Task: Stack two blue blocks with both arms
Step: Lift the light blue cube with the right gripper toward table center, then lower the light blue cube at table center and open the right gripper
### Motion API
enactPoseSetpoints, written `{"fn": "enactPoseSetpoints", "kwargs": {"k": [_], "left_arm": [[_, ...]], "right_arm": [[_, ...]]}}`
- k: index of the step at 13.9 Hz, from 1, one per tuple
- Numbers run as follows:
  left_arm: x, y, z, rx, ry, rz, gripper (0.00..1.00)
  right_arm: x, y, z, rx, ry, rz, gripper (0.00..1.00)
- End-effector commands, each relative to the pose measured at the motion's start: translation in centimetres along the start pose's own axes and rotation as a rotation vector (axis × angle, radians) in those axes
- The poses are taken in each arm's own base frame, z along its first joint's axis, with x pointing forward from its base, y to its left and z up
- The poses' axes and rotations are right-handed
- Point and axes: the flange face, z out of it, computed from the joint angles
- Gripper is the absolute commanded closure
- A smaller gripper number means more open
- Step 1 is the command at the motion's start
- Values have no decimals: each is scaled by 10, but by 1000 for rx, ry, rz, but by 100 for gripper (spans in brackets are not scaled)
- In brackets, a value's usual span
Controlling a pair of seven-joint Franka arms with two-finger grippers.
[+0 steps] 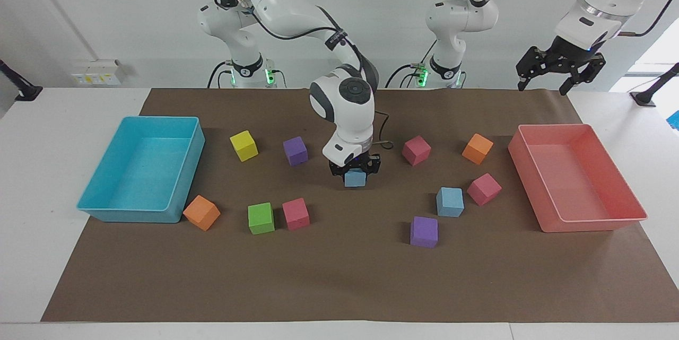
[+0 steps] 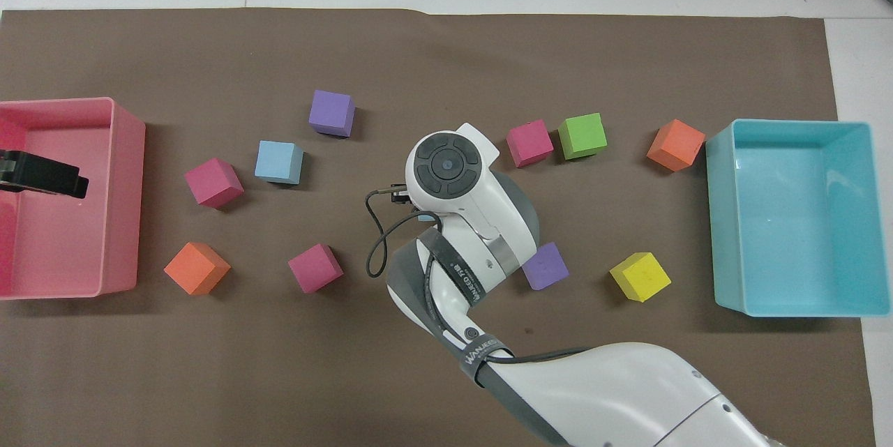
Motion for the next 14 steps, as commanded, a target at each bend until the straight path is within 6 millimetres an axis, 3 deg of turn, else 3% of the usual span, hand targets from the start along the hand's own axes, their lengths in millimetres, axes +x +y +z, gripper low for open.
{"fn": "enactPoseSetpoints", "kwargs": {"k": [1, 12, 14], "left_arm": [[-9, -1, 0, 10, -6, -3, 0], [-9, -1, 0, 10, -6, -3, 0], [-9, -1, 0, 10, -6, -3, 0]], "right_arm": [[6, 7, 11, 1, 39, 26, 100], [-10, 6, 32, -24, 3, 85, 100], [-11, 6, 33, -28, 3, 71, 96]]}}
